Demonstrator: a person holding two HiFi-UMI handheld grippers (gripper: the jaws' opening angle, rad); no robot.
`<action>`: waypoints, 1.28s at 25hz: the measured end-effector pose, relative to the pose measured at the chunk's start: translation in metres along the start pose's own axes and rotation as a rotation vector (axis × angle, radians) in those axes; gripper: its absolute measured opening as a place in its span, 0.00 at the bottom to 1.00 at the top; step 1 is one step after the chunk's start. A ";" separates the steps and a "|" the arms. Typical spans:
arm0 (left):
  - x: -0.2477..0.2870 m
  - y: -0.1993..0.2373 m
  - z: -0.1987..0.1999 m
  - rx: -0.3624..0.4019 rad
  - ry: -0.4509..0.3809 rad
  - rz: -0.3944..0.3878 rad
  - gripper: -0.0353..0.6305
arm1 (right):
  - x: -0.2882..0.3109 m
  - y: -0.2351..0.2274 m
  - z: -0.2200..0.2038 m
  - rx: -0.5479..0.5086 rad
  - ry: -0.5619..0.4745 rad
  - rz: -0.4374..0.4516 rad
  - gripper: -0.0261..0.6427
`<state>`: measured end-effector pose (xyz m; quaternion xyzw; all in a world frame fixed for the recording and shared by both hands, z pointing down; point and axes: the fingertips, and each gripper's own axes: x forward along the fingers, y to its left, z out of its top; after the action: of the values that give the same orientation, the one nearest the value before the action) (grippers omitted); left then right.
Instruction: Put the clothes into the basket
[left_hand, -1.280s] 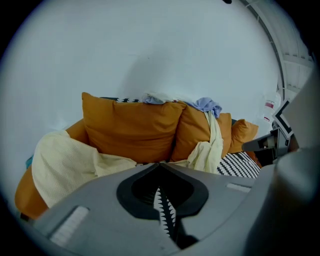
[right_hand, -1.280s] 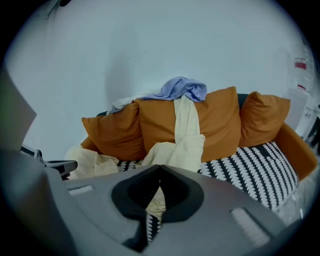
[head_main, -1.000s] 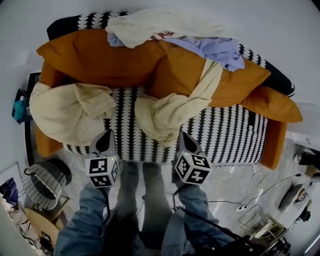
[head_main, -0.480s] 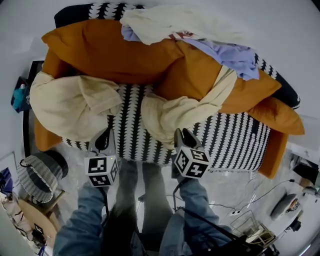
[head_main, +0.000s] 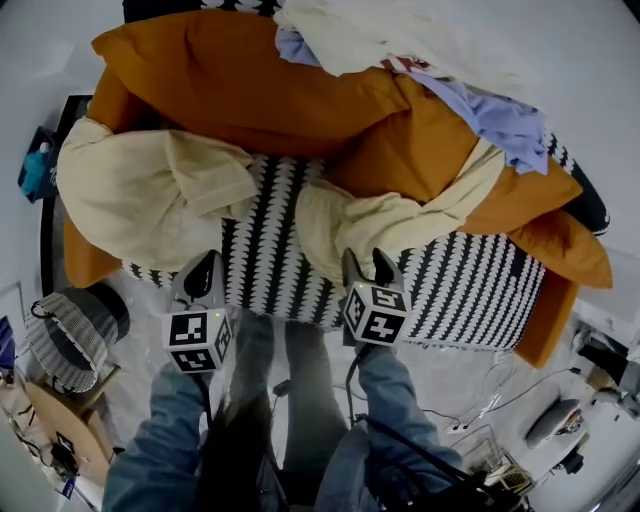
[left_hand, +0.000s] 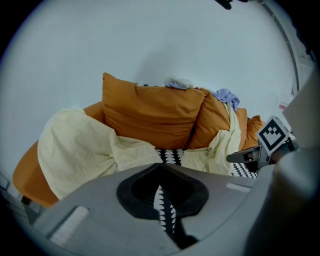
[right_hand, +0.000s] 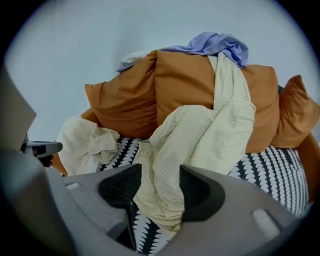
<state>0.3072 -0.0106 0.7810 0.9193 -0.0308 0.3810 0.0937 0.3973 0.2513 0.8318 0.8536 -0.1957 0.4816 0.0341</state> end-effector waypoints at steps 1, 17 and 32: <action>-0.001 0.003 -0.003 -0.004 0.002 0.001 0.06 | 0.004 0.003 -0.004 -0.018 0.014 -0.005 0.41; 0.013 0.024 -0.045 -0.040 0.047 0.047 0.06 | 0.103 -0.001 -0.061 -0.142 0.202 -0.067 0.52; 0.009 0.021 -0.037 -0.061 -0.005 0.078 0.06 | 0.137 -0.004 -0.076 -0.207 0.241 -0.063 0.51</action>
<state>0.2857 -0.0244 0.8162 0.9150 -0.0783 0.3810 0.1066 0.4002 0.2326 0.9870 0.7873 -0.2121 0.5563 0.1603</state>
